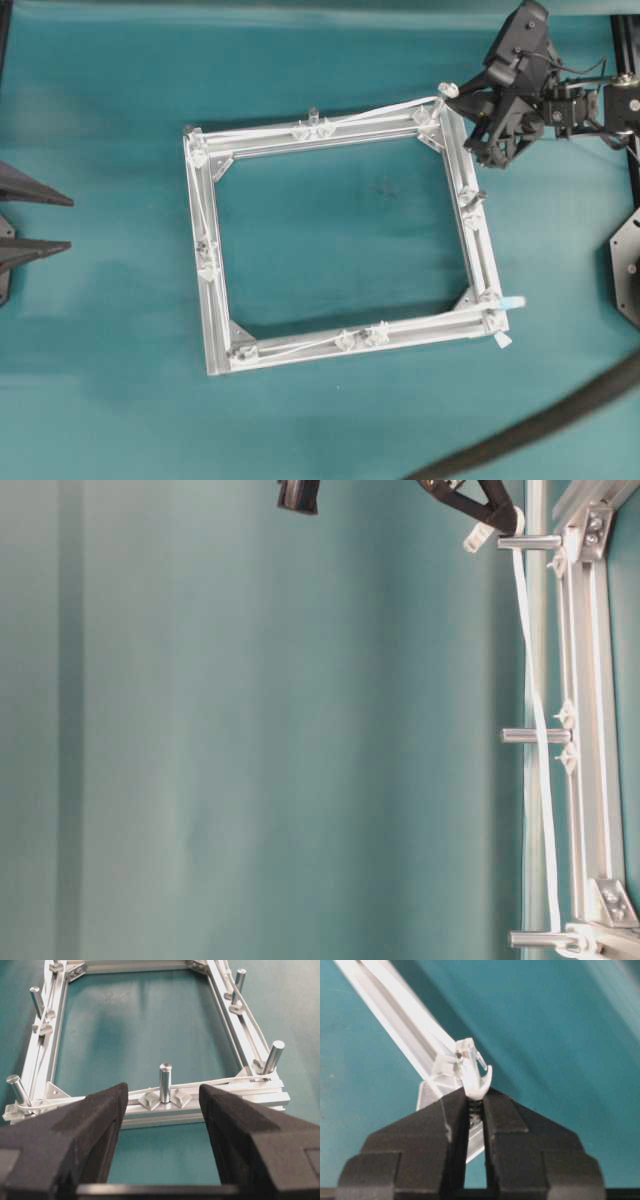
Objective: Move the cable alternately left and right between 8 pins so it hooks onto each one.
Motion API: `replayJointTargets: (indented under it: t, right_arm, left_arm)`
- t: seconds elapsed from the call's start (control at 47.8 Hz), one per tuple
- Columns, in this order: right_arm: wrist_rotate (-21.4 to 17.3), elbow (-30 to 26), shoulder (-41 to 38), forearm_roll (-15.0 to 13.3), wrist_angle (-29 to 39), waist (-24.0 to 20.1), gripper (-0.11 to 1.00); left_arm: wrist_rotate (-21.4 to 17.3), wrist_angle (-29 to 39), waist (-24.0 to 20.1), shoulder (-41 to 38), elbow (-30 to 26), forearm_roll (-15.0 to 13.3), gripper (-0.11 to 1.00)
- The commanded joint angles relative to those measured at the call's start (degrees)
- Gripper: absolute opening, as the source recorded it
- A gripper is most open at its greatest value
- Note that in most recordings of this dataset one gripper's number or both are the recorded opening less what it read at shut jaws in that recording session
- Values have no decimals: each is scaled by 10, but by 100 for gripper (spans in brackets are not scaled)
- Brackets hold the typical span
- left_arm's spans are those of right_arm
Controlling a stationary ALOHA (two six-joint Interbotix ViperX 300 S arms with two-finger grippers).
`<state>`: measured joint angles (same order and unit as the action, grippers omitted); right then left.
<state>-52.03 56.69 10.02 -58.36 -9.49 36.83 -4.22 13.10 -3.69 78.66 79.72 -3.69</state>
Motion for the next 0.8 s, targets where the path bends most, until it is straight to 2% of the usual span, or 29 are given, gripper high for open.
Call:
replayJointTargets:
  t: [0.0,0.167,0.272,0.544,0.774]
  right_arm:
    - [3,0,-3,-14,-29,-16,7]
    - [23,-11,-9,-54,-33,-18,7]
    - [44,-15,-12,-69,-33,-22,7]
    - [72,-2,-13,-90,-47,-25,7]
    - [75,7,-12,-92,-52,-25,7]
  left_arm:
    - [4,-5,-3,-4,-5,2,60]
    - [4,-5,-3,-5,-6,2,60]
    - [4,-5,-3,-5,-6,2,60]
    - [4,-5,-3,-4,-6,2,60]
    - [4,-5,-3,-4,-6,2,60]
